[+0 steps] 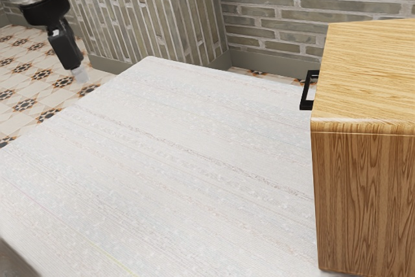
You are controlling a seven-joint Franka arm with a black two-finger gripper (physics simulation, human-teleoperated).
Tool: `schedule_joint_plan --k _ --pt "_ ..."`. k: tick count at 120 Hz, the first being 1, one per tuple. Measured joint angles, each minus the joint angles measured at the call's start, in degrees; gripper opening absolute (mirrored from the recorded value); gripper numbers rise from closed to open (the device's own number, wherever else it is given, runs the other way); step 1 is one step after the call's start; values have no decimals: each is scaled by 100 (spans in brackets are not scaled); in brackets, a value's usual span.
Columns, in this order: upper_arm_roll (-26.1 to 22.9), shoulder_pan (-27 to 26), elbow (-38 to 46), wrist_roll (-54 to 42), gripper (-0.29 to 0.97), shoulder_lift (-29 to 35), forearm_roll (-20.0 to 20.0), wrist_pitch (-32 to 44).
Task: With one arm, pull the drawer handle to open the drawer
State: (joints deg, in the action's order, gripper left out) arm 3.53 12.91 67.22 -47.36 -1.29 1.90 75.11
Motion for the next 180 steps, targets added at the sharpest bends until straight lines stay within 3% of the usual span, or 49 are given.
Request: schedule_joint_plan --k 48,64,78,98,117,131,161,180 --pt "21 4 256 -742 68 45 103 -306" --pt "28 -212 410 -2304 68 -112 5 69" --pt "9 -763 619 -3967 68 -132 398 744" --pt "-1 -1462 599 -5913 68 -204 648 1258" --pt "-31 -1132 561 -7393 67 -325 701 1723" --pt "-485 -883 558 -8314 65 -468 821 2146" --pt "-713 -1027 439 -9816 51 -809 1368 2790" --pt "-751 -955 428 -10698 45 -965 2053 3060"
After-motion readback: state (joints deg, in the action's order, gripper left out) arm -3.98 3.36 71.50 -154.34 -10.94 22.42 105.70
